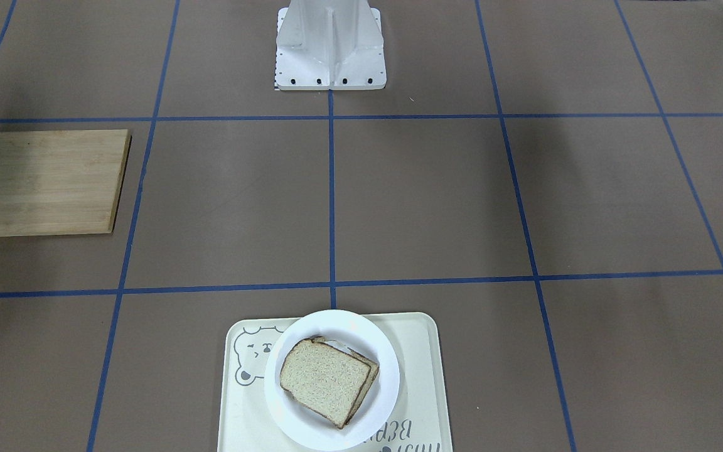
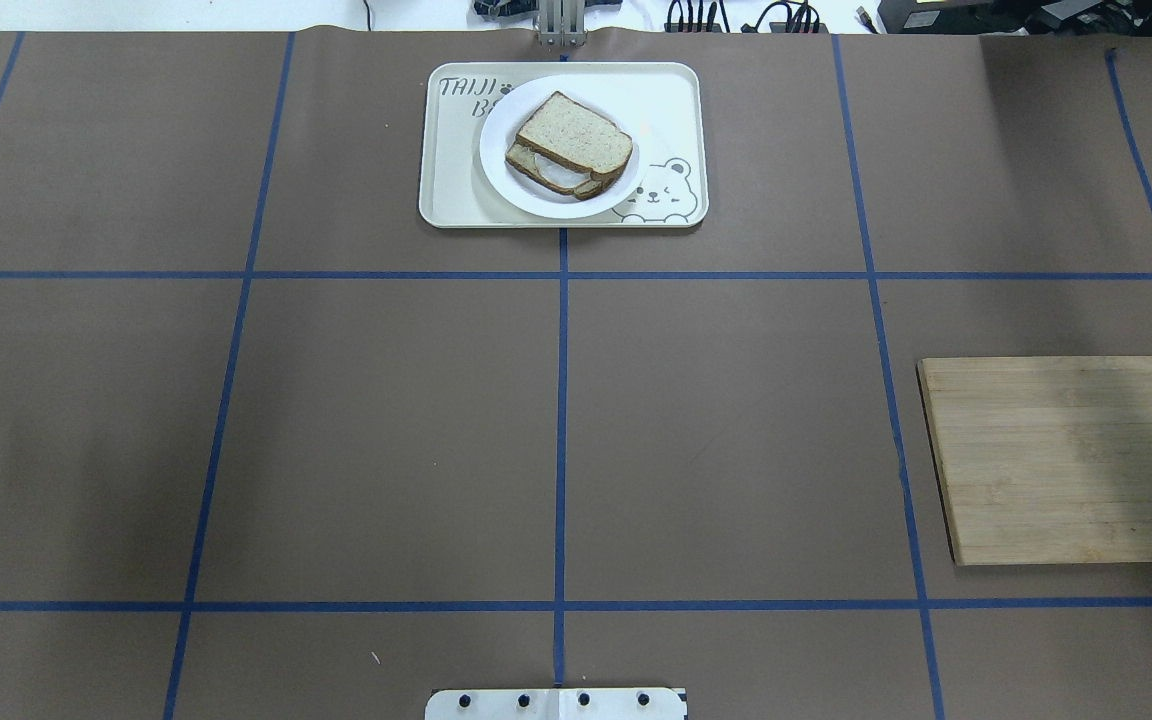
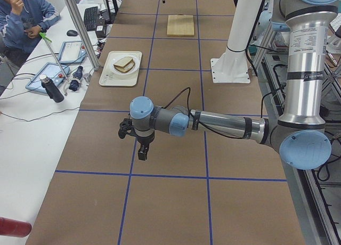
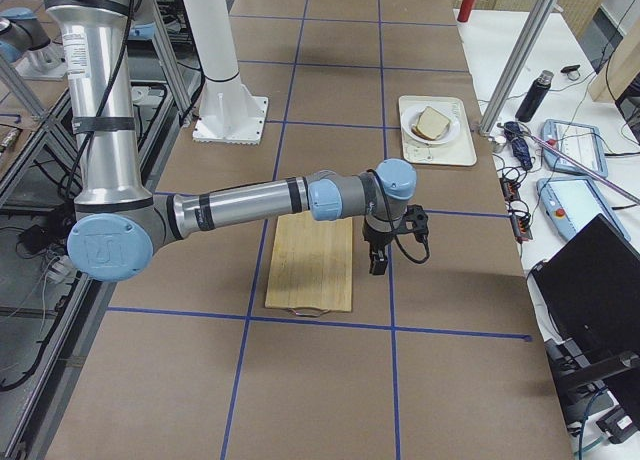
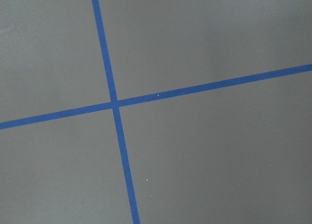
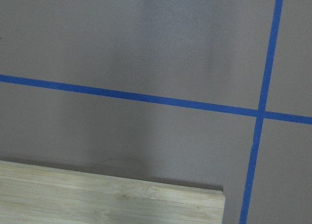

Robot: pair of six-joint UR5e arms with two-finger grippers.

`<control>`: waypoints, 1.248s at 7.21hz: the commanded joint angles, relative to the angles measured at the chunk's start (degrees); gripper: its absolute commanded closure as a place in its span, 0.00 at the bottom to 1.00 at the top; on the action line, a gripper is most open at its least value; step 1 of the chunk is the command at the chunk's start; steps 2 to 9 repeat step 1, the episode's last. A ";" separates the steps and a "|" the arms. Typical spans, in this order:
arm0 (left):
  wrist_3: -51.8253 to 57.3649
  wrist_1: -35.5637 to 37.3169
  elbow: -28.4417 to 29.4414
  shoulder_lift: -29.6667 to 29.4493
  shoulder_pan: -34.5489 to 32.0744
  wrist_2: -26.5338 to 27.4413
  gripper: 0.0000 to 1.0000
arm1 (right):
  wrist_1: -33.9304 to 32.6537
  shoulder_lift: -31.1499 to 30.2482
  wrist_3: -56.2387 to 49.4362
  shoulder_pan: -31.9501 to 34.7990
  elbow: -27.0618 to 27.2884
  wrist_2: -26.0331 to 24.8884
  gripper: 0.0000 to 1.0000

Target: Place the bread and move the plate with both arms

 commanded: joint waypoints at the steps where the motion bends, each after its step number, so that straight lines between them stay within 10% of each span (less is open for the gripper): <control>1: 0.00 2.95 0.35 -0.19 -0.02 0.10 0.02 | 0.00 0.00 0.00 0.00 0.14 -0.07 0.00; 9: 0.00 2.95 0.35 -0.19 -0.02 0.10 0.02 | 0.00 0.00 0.00 0.00 0.14 -0.07 0.00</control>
